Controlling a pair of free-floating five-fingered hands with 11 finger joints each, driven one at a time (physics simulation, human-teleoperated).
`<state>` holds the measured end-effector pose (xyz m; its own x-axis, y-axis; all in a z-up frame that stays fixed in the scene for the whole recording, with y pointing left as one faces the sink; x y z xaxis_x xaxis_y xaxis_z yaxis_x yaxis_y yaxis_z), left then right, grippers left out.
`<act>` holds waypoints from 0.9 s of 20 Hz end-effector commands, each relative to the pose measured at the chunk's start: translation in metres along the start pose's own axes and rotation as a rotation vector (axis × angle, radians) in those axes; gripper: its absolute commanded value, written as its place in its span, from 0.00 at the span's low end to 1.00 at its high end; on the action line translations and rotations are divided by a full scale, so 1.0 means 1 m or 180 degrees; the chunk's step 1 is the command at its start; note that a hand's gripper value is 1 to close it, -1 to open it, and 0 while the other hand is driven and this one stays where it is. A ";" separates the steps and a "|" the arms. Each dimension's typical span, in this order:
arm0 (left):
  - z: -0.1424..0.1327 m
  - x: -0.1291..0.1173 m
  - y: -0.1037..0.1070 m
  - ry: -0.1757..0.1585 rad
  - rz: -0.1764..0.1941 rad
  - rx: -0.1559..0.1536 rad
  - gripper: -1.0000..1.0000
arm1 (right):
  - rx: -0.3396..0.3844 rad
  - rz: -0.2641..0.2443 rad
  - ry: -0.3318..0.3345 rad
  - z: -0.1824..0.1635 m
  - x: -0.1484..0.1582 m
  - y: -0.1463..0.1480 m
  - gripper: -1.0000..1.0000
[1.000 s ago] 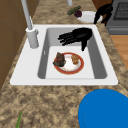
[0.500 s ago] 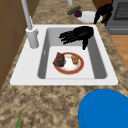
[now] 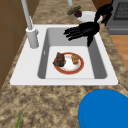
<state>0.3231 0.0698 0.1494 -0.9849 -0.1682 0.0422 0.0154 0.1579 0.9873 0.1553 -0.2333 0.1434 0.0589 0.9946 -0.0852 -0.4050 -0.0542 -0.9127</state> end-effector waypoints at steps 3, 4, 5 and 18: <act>0.001 0.012 0.004 0.0187 0.0044 0.0413 0.00 | 0.0000 0.0000 0.0000 0.000 0.000 0.000 0.50; 0.001 0.013 0.004 0.0196 0.0050 0.0419 0.00 | 0.0000 0.0000 0.0000 0.000 0.000 0.000 0.50; 0.001 0.015 0.005 0.0195 0.0043 0.0427 0.00 | 0.0000 0.0000 0.0000 0.000 0.000 0.000 0.50; 0.002 0.032 0.011 0.0215 0.0060 0.0510 0.00 | 0.0000 0.0000 0.0000 0.000 0.000 0.000 0.50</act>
<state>0.2947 0.0676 0.1597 -0.9841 -0.1702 0.0515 0.0177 0.1945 0.9807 0.1553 -0.2333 0.1434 0.0589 0.9946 -0.0852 -0.4050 -0.0542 -0.9127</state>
